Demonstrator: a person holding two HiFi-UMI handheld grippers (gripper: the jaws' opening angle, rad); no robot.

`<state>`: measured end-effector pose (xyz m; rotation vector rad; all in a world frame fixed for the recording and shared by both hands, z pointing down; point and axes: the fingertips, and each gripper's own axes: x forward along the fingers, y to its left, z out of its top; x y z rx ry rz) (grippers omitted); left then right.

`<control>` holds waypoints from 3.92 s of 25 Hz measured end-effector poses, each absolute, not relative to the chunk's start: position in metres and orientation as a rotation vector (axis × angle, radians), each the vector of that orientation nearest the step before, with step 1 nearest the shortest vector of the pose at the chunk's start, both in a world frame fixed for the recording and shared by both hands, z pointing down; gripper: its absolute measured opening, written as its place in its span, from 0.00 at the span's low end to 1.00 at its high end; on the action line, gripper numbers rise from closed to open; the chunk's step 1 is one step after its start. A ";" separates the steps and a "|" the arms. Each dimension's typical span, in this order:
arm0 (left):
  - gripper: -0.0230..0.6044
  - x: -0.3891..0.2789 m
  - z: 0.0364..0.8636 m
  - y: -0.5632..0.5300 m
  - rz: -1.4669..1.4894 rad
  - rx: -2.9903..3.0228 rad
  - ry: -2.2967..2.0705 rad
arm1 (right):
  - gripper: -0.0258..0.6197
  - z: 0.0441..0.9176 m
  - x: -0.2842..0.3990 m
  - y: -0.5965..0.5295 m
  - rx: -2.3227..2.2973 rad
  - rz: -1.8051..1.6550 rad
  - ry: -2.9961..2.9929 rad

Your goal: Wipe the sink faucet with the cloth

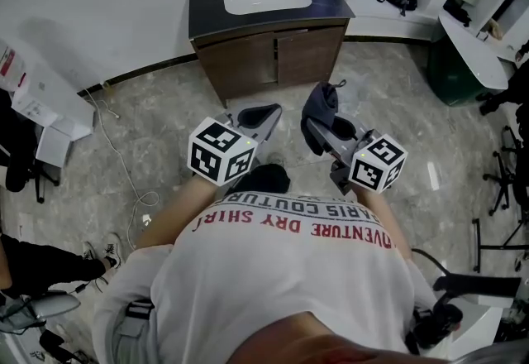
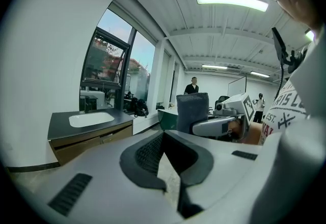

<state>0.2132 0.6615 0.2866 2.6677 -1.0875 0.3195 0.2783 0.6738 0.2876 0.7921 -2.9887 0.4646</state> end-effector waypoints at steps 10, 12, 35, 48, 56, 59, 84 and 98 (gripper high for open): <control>0.04 0.161 0.328 0.519 0.295 2.614 -1.074 | 0.15 0.325 0.227 0.531 0.784 0.490 -2.946; 0.04 0.137 0.336 0.468 0.304 2.590 -1.076 | 0.15 0.330 0.207 0.480 0.789 0.505 -2.943; 0.04 -0.010 0.329 0.023 0.322 2.572 -1.086 | 0.15 0.319 0.066 0.031 0.793 0.271 -2.848; 0.04 0.007 0.338 -0.091 0.329 2.476 -1.147 | 0.15 0.341 0.077 -0.083 0.632 0.322 -2.816; 0.04 0.011 0.356 -0.146 0.330 2.368 -1.203 | 0.15 0.316 0.090 -0.204 0.670 0.034 -2.766; 0.04 0.004 0.363 -0.156 0.337 2.320 -1.250 | 0.15 0.308 0.078 -0.248 0.636 -0.127 -2.734; 0.04 -0.036 0.412 -0.187 0.328 2.062 -1.424 | 0.15 0.381 -0.005 -0.398 0.451 -0.353 -2.501; 0.04 -0.039 0.404 -0.167 0.324 2.125 -1.365 | 0.15 0.386 0.024 -0.318 0.461 -0.299 -2.493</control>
